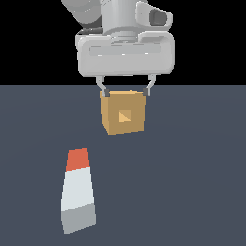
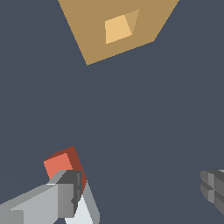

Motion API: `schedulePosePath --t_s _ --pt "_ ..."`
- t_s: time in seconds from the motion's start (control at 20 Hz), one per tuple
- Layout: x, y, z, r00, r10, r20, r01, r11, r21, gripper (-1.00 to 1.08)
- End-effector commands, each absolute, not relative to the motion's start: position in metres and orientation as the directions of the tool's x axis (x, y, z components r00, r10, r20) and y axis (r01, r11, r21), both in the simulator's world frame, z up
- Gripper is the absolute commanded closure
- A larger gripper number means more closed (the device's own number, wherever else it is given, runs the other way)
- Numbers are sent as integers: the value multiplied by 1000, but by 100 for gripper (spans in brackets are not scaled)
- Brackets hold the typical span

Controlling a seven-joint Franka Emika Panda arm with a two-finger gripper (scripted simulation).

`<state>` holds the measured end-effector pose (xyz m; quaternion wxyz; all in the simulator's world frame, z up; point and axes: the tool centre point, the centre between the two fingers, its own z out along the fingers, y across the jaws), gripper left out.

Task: Insert the peg into the horizontal hole in a box.

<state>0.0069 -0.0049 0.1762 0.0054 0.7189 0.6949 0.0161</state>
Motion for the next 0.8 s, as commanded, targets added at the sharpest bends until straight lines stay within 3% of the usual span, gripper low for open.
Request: schedulePosePath --t_s 0.0,0.75 --pt "7 -5 176 34 999 16 999 -34 30 -92" --pt "-19 -39 149 -60 998 11 998 59 23 -92"
